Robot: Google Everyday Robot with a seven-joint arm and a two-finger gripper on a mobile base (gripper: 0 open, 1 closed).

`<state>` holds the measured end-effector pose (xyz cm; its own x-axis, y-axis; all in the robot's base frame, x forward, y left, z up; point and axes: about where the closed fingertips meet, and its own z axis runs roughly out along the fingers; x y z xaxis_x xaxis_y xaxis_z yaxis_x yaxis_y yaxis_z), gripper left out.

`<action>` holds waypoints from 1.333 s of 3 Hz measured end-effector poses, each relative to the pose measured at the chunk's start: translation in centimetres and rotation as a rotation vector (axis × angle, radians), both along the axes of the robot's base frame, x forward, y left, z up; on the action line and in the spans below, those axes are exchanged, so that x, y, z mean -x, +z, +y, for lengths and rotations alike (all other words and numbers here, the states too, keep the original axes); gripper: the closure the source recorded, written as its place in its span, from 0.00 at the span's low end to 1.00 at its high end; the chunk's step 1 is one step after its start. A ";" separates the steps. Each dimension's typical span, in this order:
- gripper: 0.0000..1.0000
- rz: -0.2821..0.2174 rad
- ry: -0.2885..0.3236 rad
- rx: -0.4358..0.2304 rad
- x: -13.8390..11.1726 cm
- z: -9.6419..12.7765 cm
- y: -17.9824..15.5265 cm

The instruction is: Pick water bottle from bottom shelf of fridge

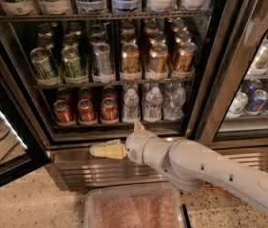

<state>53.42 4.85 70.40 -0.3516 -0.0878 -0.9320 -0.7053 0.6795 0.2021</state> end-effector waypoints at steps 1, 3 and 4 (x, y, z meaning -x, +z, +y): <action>0.00 0.009 -0.014 0.004 0.0 0.7 -0.6; 0.00 -0.128 -0.138 0.074 -7.1 -0.1 -2.6; 0.00 -0.128 -0.138 0.074 -7.1 -0.1 -2.6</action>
Offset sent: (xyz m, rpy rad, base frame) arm 0.0675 0.0083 -0.0378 -0.0491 -0.0984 -0.1567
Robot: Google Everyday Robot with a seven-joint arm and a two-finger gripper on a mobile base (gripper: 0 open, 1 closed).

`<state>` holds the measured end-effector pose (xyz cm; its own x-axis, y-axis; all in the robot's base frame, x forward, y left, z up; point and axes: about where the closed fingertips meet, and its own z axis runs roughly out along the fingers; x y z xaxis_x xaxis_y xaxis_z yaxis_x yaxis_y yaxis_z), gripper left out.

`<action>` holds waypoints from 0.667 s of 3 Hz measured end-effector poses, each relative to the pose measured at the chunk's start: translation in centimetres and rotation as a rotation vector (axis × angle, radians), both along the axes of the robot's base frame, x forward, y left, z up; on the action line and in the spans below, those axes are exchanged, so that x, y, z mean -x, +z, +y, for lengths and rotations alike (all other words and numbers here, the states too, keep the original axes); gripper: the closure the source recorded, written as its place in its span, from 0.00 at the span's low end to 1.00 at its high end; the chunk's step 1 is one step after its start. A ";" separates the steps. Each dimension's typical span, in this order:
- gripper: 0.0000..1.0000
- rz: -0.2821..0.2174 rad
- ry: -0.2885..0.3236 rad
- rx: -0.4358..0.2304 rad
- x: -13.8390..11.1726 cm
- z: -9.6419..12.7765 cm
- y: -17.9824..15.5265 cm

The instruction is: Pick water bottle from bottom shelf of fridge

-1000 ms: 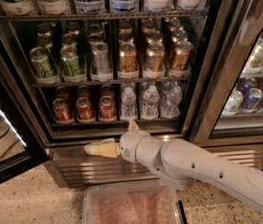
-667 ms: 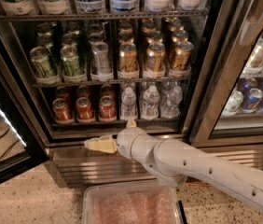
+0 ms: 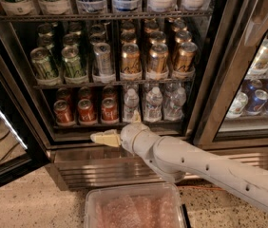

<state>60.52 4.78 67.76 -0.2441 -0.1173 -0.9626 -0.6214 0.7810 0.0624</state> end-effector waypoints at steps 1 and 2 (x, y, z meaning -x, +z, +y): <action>0.00 -0.032 -0.040 0.055 -1.7 -1.2 -0.8; 0.00 -0.092 -0.108 0.144 -4.3 -3.9 -1.3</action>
Offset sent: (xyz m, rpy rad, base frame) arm 0.0764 -0.0770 -0.0175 -0.2600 -0.1673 -0.1995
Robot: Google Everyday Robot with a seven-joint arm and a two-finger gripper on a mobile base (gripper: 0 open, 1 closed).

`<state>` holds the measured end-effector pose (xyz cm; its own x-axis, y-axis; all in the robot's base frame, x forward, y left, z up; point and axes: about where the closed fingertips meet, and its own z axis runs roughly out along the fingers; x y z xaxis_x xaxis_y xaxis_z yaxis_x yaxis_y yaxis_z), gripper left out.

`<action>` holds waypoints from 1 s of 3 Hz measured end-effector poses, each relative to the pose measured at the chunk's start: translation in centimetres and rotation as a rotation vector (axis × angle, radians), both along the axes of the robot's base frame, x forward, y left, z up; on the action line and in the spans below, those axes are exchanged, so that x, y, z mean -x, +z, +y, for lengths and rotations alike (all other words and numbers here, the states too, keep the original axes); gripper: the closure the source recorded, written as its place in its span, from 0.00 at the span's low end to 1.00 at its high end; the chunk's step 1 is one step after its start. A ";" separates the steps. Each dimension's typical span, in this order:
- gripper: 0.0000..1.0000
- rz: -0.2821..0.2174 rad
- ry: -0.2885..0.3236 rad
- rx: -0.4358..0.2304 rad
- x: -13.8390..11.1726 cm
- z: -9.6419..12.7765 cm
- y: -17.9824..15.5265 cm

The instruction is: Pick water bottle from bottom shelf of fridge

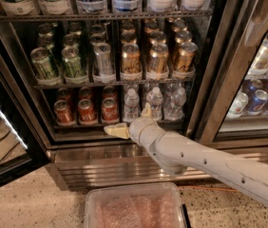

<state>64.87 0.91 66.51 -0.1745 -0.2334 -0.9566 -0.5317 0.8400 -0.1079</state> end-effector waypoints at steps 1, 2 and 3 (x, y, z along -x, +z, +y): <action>0.00 -0.002 -0.006 0.005 -0.1 -0.2 -0.1; 0.19 -0.002 -0.006 0.005 -0.1 -0.2 -0.1; 0.42 -0.002 -0.006 0.005 -0.1 -0.2 -0.1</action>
Offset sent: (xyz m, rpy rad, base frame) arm 0.0012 -0.0025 -0.0009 -0.0047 -0.0017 -0.0065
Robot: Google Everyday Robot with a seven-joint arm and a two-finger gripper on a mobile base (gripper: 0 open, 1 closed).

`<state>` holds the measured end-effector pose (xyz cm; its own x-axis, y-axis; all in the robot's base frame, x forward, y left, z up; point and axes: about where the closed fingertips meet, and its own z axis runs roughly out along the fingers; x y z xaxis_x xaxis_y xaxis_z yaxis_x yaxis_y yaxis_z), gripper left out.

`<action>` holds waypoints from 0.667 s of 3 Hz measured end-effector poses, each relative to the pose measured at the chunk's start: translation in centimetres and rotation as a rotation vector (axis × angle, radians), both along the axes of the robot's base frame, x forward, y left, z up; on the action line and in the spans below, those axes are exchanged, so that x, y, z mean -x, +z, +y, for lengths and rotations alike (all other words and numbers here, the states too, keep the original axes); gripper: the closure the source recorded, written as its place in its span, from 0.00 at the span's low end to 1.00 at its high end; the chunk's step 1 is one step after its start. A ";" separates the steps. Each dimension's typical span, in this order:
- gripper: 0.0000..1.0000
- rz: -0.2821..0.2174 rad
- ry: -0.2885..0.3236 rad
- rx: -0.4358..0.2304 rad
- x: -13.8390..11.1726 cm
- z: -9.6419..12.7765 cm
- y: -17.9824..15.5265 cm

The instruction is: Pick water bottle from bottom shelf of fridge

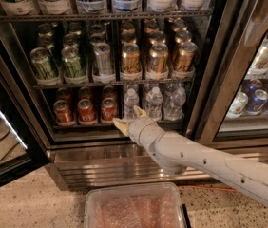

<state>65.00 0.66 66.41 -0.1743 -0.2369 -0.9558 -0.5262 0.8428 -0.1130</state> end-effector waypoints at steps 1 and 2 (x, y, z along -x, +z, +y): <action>0.39 -0.019 0.008 0.022 -0.7 0.2 -0.5; 0.16 -0.052 -0.006 0.065 -2.1 -0.3 -0.7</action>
Offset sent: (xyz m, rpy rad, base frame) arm 0.0383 -0.0123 -0.0112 -0.1182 -0.0905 -0.0289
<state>67.12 0.39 65.67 -0.1269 -0.2974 -0.9463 -0.5129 0.8362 -0.1940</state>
